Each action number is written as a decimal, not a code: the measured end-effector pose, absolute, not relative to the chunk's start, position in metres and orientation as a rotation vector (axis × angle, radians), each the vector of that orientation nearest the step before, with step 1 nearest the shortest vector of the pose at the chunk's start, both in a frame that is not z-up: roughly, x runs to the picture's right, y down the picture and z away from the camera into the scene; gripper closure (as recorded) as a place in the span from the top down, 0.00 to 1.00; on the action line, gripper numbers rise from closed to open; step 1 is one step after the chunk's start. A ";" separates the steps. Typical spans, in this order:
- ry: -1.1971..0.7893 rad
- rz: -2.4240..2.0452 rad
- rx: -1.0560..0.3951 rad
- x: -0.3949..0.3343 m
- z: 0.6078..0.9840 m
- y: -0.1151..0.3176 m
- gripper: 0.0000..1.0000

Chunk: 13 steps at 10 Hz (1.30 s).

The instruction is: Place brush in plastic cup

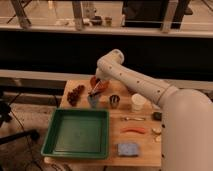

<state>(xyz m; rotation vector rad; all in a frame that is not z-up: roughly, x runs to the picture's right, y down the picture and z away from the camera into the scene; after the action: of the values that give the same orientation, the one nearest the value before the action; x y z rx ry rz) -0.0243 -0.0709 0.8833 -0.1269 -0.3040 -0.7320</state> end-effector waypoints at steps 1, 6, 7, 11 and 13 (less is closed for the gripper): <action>-0.305 -0.737 -0.118 -0.024 0.888 -0.072 0.00; -0.320 -0.756 -0.082 -0.031 0.900 -0.076 0.00; -0.323 -0.763 -0.074 -0.034 0.901 -0.075 0.00; -0.327 -0.785 -0.038 -0.037 0.896 -0.070 0.00; -0.325 -0.791 -0.026 -0.038 0.893 -0.067 0.00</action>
<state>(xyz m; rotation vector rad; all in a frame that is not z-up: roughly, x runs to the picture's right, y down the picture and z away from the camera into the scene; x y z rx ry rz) -0.0378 -0.0668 0.8929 -0.0257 -0.3252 -0.7911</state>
